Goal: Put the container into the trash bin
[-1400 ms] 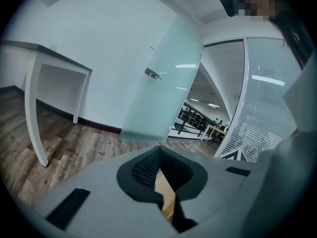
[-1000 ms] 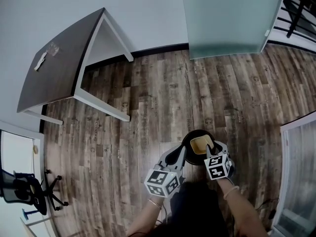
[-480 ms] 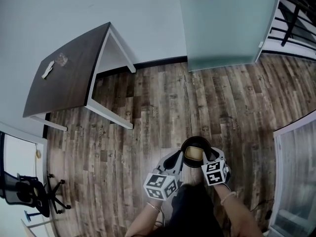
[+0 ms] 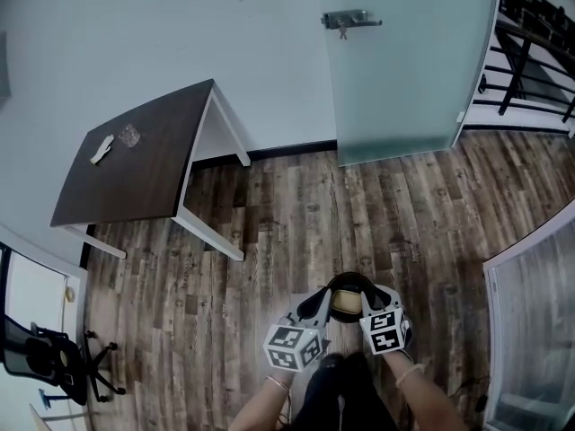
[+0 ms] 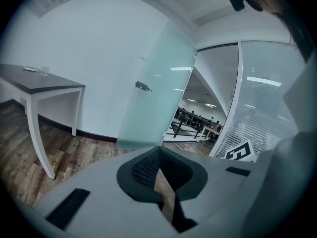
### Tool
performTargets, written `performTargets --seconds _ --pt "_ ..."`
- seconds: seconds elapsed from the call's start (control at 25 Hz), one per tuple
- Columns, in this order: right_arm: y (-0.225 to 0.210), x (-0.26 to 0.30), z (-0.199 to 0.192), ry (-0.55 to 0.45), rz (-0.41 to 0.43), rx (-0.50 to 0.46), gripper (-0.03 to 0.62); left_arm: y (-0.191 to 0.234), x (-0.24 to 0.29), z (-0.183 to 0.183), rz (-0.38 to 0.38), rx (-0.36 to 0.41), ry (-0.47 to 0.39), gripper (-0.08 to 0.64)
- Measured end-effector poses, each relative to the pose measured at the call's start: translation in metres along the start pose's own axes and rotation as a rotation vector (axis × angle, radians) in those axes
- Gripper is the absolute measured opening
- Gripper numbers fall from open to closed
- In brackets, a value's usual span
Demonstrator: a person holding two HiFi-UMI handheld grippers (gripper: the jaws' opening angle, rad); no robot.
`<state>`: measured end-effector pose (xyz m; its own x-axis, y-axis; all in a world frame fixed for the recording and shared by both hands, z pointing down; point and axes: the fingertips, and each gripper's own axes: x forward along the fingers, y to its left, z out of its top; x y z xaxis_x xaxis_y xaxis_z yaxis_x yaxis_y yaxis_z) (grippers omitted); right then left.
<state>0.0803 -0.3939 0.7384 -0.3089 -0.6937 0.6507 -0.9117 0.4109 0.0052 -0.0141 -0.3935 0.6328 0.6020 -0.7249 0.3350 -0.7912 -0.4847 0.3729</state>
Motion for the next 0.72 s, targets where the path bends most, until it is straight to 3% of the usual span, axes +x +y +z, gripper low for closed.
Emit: performTargets --seconds 0.72 --pt "0.03 -0.159 0.089 -0.225 0.005 0.0 0.025 -0.086 -0.09 0.087 0.003 0.085 -0.068 0.018"
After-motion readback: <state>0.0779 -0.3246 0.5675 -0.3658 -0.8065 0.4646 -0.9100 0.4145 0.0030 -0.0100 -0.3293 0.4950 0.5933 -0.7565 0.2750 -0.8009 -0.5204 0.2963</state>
